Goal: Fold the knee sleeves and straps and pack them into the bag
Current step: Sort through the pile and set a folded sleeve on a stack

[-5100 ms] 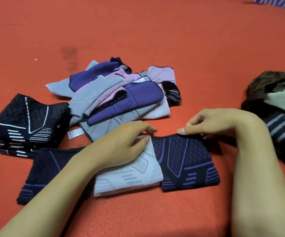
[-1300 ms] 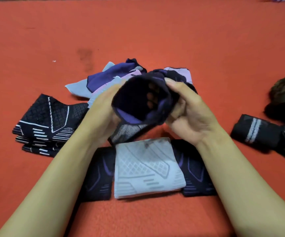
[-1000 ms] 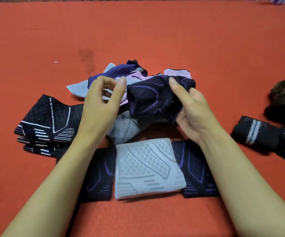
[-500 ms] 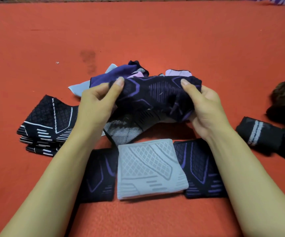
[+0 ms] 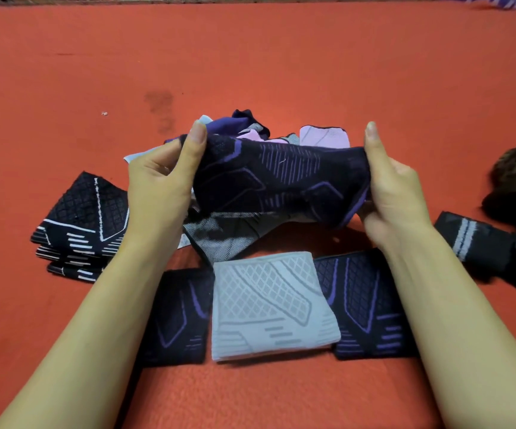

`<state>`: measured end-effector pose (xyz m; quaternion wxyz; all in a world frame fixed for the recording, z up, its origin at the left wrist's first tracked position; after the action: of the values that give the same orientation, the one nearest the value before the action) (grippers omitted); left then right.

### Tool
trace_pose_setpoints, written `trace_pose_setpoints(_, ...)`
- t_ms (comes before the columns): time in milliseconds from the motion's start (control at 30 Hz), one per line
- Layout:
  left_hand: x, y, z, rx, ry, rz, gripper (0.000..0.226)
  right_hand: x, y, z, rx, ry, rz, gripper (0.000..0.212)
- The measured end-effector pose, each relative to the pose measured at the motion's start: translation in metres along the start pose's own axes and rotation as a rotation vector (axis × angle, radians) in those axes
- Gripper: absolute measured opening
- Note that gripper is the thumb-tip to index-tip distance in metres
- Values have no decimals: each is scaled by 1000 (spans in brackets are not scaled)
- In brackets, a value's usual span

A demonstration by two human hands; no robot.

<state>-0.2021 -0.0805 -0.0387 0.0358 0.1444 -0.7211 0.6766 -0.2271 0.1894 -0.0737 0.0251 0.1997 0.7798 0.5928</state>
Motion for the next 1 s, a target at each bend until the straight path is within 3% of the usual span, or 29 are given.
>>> trace_pose_setpoints(133,2,2,2,-17,5,-24,27,-2,14,-15,44,258,133,10)
trace_pose_setpoints(233,6,8,3,110,28,-73,28,0,2,-14,-231,276,254,11)
trace_pose_setpoints(333,8,12,9,114,-18,-69,27,6,-4,-5,-296,169,231,43)
trace_pose_setpoints(400,10,14,13,76,-46,-44,25,9,0,-1,-290,116,243,51)
trace_pose_setpoints(600,13,19,15,59,-57,12,24,8,-1,2,-225,-35,144,41)
trace_pose_setpoints(700,15,21,15,27,-30,39,27,5,0,-2,-111,11,95,43)
trace_pose_setpoints(800,16,25,10,21,21,49,30,1,1,-17,52,211,90,47)
trace_pose_setpoints(900,16,30,11,62,-9,77,26,-2,1,-19,-307,351,270,35)
trace_pose_setpoints(1000,17,32,16,137,-49,58,25,-5,-4,-17,-506,405,337,45)
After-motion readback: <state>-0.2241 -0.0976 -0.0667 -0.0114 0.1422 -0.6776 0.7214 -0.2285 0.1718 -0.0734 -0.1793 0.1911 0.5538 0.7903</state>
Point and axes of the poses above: each hand's wrist, its own x-axis towards the middle knuckle, its own z-axis out of the back of the hand, y = z × x, the point moved 6 cm from there along x, towards the middle knuckle, and after that the axes turned 10 degrees about z, right-handed, at the moved point
